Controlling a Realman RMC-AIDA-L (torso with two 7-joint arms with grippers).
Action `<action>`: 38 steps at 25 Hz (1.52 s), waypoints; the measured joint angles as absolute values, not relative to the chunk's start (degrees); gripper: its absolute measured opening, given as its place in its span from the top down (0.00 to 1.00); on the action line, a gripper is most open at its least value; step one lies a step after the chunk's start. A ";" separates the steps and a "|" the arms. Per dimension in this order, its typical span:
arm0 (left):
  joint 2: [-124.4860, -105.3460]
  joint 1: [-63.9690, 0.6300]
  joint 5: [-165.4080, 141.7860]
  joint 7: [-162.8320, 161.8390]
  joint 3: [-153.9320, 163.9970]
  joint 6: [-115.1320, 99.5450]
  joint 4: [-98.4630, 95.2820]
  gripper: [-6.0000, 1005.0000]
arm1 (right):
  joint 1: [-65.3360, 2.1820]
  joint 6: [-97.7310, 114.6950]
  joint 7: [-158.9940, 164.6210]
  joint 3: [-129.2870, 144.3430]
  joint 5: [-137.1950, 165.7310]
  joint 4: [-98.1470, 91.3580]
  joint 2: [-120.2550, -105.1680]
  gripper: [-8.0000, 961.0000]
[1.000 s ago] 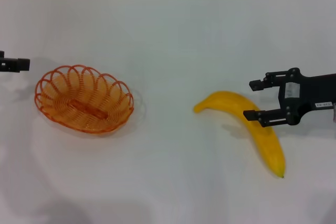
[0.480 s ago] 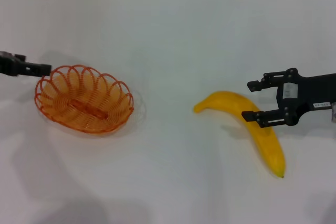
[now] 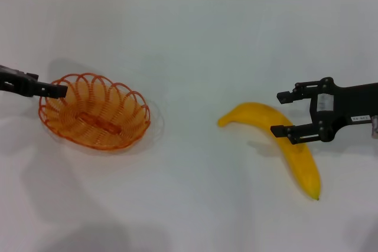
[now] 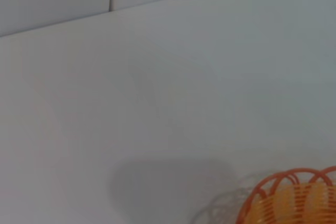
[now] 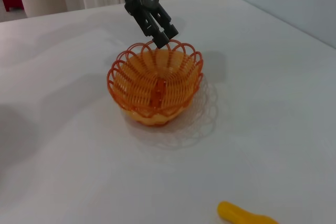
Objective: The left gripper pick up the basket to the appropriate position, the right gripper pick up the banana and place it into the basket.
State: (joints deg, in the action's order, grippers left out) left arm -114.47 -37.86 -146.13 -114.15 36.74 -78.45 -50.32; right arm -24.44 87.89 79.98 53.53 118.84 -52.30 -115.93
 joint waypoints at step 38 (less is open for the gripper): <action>-116.37 -39.49 -148.14 -111.88 39.45 -72.23 -45.96 0.23 | -24.52 87.89 80.42 53.61 118.92 -52.18 -115.93 0.21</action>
